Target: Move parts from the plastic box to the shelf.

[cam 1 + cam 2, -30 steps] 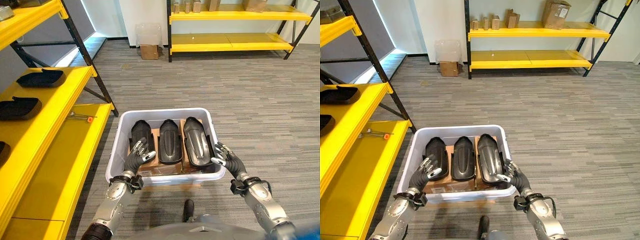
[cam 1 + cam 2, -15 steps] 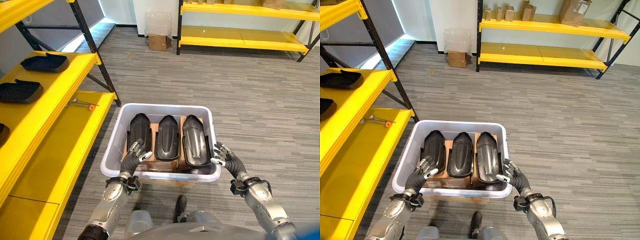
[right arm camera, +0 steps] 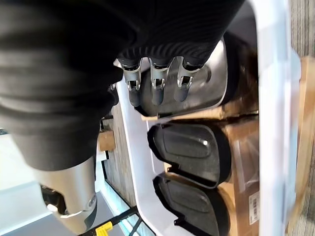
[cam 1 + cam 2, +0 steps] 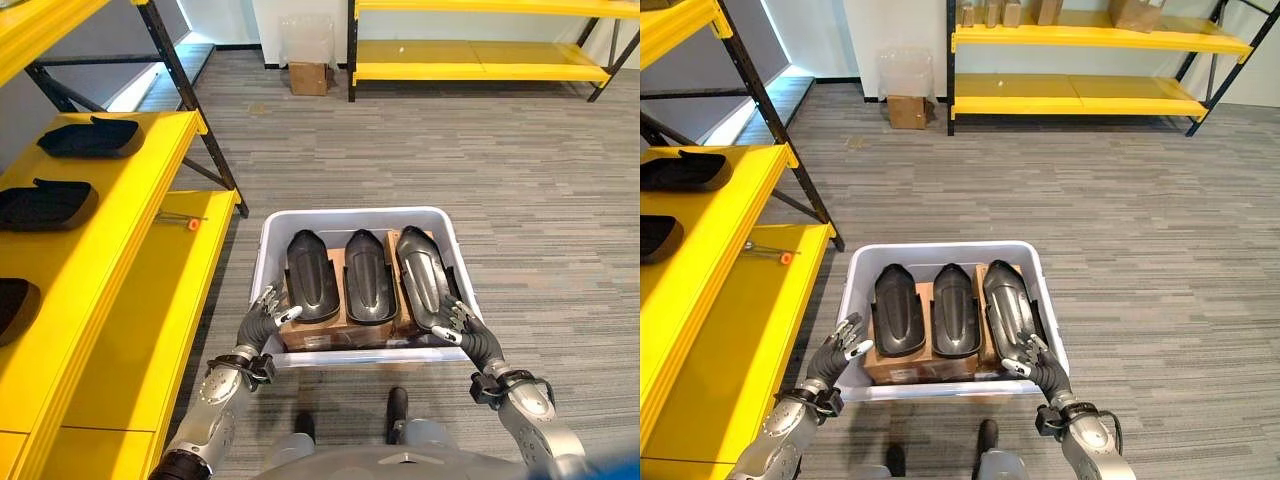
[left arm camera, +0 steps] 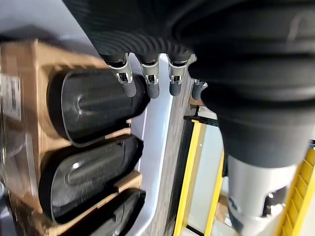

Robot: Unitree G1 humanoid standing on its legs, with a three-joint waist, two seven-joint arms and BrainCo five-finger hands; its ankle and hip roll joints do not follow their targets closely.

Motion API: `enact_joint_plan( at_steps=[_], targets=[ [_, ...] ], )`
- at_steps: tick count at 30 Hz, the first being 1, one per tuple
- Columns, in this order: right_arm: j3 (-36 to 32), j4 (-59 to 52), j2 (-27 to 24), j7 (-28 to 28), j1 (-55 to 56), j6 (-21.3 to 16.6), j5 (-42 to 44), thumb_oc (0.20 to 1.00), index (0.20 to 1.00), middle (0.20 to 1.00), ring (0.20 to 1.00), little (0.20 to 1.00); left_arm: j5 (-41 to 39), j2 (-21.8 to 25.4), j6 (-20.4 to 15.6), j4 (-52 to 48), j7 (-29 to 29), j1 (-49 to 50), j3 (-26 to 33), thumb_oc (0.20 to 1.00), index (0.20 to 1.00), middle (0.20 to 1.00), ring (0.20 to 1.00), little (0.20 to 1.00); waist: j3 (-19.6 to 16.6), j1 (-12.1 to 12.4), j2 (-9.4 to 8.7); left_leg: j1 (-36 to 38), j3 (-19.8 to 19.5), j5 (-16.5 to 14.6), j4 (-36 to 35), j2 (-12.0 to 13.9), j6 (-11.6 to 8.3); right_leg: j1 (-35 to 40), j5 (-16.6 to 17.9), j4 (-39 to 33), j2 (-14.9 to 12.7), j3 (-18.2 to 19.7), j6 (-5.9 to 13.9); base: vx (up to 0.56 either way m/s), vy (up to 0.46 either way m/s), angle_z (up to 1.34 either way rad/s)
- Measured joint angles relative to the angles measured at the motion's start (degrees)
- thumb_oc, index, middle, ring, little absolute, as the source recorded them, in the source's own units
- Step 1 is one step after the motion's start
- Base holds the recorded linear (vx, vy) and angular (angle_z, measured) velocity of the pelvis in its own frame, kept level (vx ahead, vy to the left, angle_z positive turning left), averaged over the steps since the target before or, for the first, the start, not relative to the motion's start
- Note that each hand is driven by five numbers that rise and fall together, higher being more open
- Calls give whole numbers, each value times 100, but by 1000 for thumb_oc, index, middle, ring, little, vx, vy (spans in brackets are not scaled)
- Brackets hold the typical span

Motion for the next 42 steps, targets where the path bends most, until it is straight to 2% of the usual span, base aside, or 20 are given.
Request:
enact_joint_plan(
  at_steps=[6,10,12,13,14,17,19,22,25,28,31,38,42],
  targets=[
    [-6,-1,-41,-8,-245,-2,1,1000,1000,1000,1000,1000,-2,-30,-1,0,-2,-67,5,1000,1000,1000,1000,1000,24,7,-20,98,37,-20,-88,3,28,325,230,-620,77,-9,67,27,-14,-3],
    [-10,-5,-50,-52,-546,-13,-4,1000,1000,1000,1000,1000,-5,-31,-5,-8,-2,-126,-1,1000,1000,1000,1000,1000,80,10,-52,58,51,-23,-110,23,25,319,288,-714,111,-12,45,-50,-46,-2],
    [17,-3,-84,-196,-903,-99,-51,1000,1000,1000,1000,1000,-23,51,-21,-214,18,-239,-6,1000,1000,1000,1000,1000,152,72,-86,-347,28,-4,9,45,-8,-24,305,-680,113,-14,64,-147,-70,1],
    [2,-3,-92,-230,-980,-133,-54,1000,1000,1000,1000,1000,-23,73,-35,-269,15,-321,-15,1000,1000,1000,1000,1000,224,49,-110,-404,16,-10,11,44,8,-86,315,-679,111,-21,59,-164,-52,12],
    [7,8,-96,-374,-1408,-174,-65,1000,1000,1000,1000,1000,-23,63,-91,-358,37,-543,-23,1000,1000,1000,1000,1000,412,148,-146,-655,-29,115,21,36,-66,-301,457,-693,115,-58,21,-219,-63,9],
    [199,153,-77,-686,-2331,-341,-108,1000,1000,1000,1000,1000,-31,64,-203,-374,73,-882,-159,1000,1000,1000,1000,1000,798,127,-152,-1089,-61,188,144,47,-94,-688,547,-665,121,-69,-2,-165,-39,5],
    [291,387,-9,-889,-2976,-387,-229,1000,1000,1000,1000,1000,-90,38,-234,-375,145,-1097,-243,1000,1000,1000,1000,1000,1077,176,-123,-1201,-68,247,151,49,-118,-781,634,-682,126,-80,-65,-130,-17,2],
    [571,941,193,-1162,-3769,-469,-271,1000,1000,1000,1000,1000,-234,-12,-272,-374,302,-1402,-448,1000,1000,1000,1000,1000,1249,221,-39,-1500,-108,265,216,68,-143,-1043,690,-671,145,-103,-136,-77,-17,3],
    [874,1704,358,-1246,-4264,-550,-24,1000,1000,1000,1000,1000,-240,0,-354,-372,306,-1672,-683,1000,1000,1000,1000,1000,1477,314,37,-1533,-115,268,222,74,-149,-1088,703,-640,153,-103,-154,-79,2,1],
    [915,2064,363,-1354,-4555,-550,80,1000,1000,1000,1000,1000,-242,-4,-387,-374,304,-1918,-820,1000,1000,1000,1000,1000,1625,455,100,-1711,-118,269,249,55,-149,-1280,698,-567,121,-106,-163,-32,7,1],
    [915,2413,359,-1416,-4830,-562,165,1000,1000,1000,1000,1000,-244,10,-387,-349,307,-2050,-891,1000,1000,1000,1000,1000,1832,482,126,-1759,-153,270,286,43,-149,-1309,696,-529,105,-108,-171,-25,6,4],
    [890,3134,295,-1658,-5270,-563,159,1000,1000,1000,1000,1000,-237,61,-394,-336,310,-2246,-1084,1000,1000,1000,1000,1000,1914,601,233,-1899,-185,270,339,22,-149,-1439,694,-474,76,-121,-174,-8,5,2],
    [805,2951,288,-1817,-5246,-565,-21,1000,1000,1000,1000,1000,-236,58,-424,-336,448,-2297,-1071,1000,1000,1000,1000,1000,2013,564,279,-1900,-182,271,352,22,-148,-1456,686,-438,74,-115,-181,0,0,0]
  ],
)
